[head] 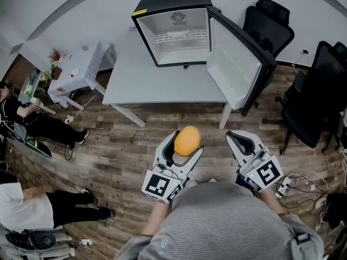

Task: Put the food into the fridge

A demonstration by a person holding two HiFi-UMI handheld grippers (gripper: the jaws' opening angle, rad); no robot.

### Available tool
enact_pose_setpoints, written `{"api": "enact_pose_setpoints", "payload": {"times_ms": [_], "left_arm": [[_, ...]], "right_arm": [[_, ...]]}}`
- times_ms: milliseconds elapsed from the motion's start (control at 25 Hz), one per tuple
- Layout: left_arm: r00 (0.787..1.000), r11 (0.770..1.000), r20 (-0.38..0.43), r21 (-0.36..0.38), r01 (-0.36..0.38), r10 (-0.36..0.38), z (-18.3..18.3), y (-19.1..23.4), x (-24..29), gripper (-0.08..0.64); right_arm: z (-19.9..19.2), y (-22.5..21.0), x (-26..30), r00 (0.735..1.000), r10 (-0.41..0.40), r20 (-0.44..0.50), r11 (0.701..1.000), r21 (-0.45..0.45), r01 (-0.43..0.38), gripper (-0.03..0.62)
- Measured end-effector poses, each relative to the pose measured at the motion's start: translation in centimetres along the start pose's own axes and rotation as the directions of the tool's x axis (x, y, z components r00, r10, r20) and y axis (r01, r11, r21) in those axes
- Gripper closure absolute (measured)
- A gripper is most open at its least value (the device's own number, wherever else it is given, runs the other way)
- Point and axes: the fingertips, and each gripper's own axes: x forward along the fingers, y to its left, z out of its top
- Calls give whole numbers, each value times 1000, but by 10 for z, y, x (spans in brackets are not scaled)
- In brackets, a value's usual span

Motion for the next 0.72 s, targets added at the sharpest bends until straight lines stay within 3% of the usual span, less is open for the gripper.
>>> {"api": "enact_pose_setpoints", "payload": {"times_ms": [400, 720], "left_arm": [[1000, 1000, -14, -9, -22, 22, -11, -11, 18, 199], [1000, 1000, 4, -6, -21, 21, -7, 15, 41, 199]], "right_arm": [[-11, -20, -4, 1000, 25, -5, 1000, 12, -25, 578], [-10, -40, 19, 1000, 15, 11, 1000, 4, -15, 578]]}}
